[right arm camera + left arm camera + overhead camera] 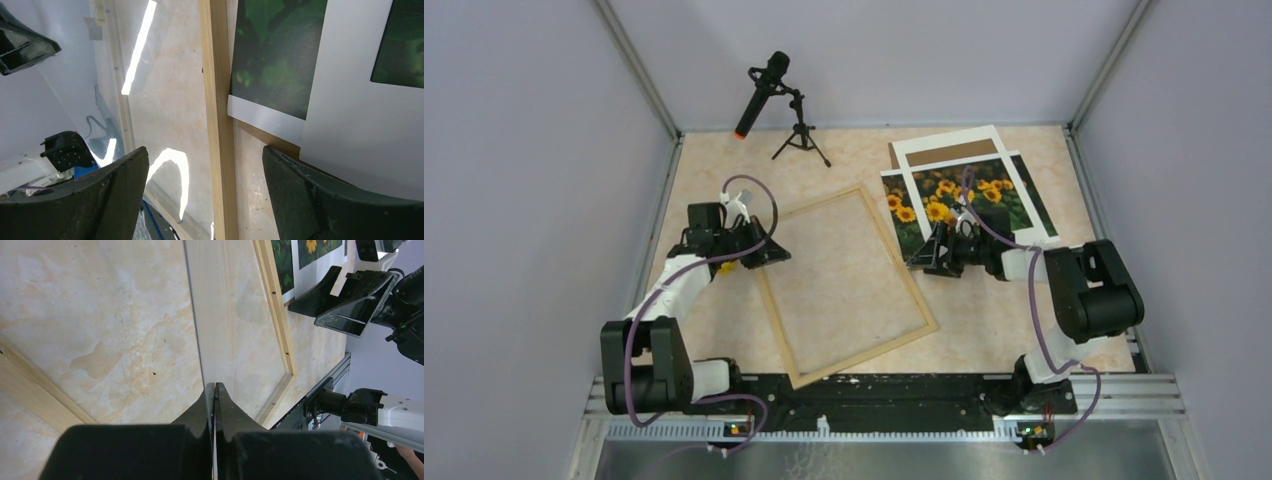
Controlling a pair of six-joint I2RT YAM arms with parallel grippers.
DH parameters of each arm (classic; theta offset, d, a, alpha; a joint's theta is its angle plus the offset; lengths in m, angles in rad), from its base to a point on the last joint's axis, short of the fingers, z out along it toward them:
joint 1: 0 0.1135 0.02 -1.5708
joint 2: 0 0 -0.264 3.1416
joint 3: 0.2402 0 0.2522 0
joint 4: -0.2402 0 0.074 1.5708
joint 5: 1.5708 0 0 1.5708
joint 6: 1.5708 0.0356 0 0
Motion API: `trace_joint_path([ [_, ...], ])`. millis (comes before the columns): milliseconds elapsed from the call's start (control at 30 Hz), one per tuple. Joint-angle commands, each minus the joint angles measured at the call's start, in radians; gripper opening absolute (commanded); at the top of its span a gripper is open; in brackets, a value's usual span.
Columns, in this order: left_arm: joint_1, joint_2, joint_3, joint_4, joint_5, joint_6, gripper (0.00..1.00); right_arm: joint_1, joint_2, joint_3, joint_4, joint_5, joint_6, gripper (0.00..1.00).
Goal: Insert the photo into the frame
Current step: Place the photo frame item in the photo frame.
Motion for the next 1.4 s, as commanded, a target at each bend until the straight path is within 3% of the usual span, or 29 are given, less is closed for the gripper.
trace_joint_path([
  [0,0.006,-0.05,-0.007,0.058,0.045,0.034,0.0,0.012,0.049,-0.002,0.0,0.073,-0.059,0.83],
  [233,0.006,-0.052,-0.027,0.137,0.109,-0.012,0.0,0.013,0.05,-0.013,0.019,0.077,-0.067,0.84],
  [833,0.006,-0.072,-0.001,0.164,0.152,-0.003,0.0,0.012,0.044,-0.03,0.037,0.085,-0.073,0.86],
  [1033,0.006,-0.029,0.023,0.182,0.16,-0.153,0.0,0.012,0.044,-0.033,0.042,0.085,-0.072,0.86],
  [1167,0.006,0.03,0.015,0.284,0.196,-0.249,0.0,0.013,0.043,-0.034,0.044,0.082,-0.07,0.86],
  [1200,0.007,0.043,0.017,0.285,0.183,-0.252,0.02,0.012,0.043,-0.036,0.045,0.081,-0.07,0.86],
  [1300,0.007,0.082,0.023,0.281,0.154,-0.251,0.36,0.013,0.041,-0.042,0.049,0.08,-0.07,0.86],
  [1367,0.007,0.097,0.025,0.248,0.132,-0.248,0.54,0.012,0.04,-0.047,0.055,0.077,-0.069,0.86],
])
